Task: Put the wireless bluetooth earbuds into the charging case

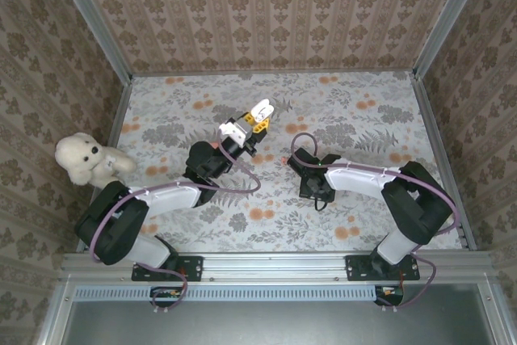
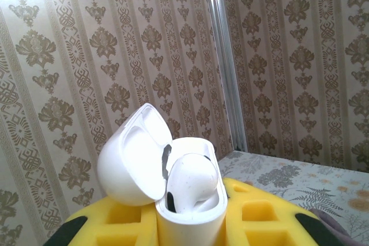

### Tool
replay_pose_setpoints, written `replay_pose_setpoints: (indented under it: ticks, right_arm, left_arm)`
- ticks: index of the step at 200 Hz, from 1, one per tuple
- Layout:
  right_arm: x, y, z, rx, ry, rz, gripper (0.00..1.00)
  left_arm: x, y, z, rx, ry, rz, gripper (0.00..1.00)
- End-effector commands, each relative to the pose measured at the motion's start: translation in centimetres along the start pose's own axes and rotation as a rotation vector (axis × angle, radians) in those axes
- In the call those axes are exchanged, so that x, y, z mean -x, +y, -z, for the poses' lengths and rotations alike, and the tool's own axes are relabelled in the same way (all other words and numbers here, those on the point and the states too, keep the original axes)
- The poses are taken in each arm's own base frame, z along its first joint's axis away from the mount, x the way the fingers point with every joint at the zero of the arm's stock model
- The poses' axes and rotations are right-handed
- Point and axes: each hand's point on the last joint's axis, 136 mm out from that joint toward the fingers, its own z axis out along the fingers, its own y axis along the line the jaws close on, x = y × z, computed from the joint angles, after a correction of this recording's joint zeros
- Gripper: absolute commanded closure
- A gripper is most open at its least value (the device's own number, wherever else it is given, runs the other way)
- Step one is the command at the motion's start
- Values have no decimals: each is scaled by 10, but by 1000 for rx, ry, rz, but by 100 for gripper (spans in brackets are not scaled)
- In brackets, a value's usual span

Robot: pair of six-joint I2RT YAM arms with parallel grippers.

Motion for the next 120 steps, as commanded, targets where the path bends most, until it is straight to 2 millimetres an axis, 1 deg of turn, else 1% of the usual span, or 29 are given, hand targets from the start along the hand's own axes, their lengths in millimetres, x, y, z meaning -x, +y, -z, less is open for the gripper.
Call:
replay_pose_setpoints:
  ticks: [1,52,120]
  right_arm:
    - [4,-9,1,-68,-19,39,50]
    - [6,-12,1,-88,-28,61,55]
    - [-1,-11,3,-45,-12,41,55]
  left_arm:
    - [23,8,5,27,-73,-28,100]
    - [24,9,5,30,-75,-26,100]
    - [24,9,4,30,-75,-25,100]
